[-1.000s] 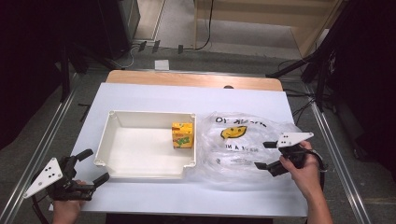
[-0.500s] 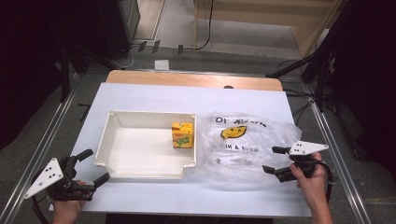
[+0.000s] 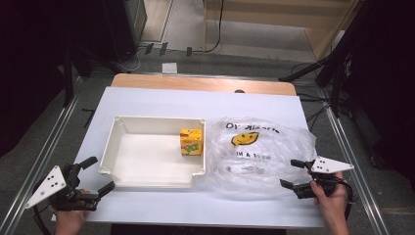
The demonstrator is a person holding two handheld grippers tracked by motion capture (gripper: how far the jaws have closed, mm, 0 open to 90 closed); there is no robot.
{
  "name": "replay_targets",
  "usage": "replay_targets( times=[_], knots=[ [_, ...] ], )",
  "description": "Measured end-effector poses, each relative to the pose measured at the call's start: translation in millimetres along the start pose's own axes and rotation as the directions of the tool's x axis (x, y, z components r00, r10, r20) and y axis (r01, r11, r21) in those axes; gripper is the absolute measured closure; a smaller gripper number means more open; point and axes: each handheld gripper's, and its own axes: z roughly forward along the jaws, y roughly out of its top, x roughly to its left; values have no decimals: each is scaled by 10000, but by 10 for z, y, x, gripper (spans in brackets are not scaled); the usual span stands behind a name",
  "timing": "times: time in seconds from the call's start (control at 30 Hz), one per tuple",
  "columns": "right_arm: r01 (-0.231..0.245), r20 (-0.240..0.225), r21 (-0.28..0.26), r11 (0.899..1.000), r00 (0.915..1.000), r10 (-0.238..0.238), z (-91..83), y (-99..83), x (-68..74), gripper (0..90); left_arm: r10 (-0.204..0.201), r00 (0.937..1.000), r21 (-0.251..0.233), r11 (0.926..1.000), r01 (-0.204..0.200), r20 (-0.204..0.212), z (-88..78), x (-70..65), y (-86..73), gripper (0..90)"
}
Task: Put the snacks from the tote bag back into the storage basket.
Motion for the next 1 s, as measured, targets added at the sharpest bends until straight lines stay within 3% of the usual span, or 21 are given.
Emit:
replay_targets(
  times=[0.53,0.6,0.8,1.0],
  knots=[
    [-381,455,-1036,9939,9980,430,-166,-259,-5,133,35,10000,22,10000,-35,0,-1,-1,-2,6],
    [-370,571,-1318,9906,9974,448,-185,-280,8,131,9,10000,-59,10000,-8,25,-5,1,-3,6],
    [-861,406,-2504,9643,9942,993,-265,-342,-34,131,-80,10000,-170,9998,80,32,-20,22,-5,6],
    [-854,163,-2571,9626,9956,926,-265,-346,-32,131,-194,9998,-231,9995,194,19,-19,33,-5,6]
  ],
)
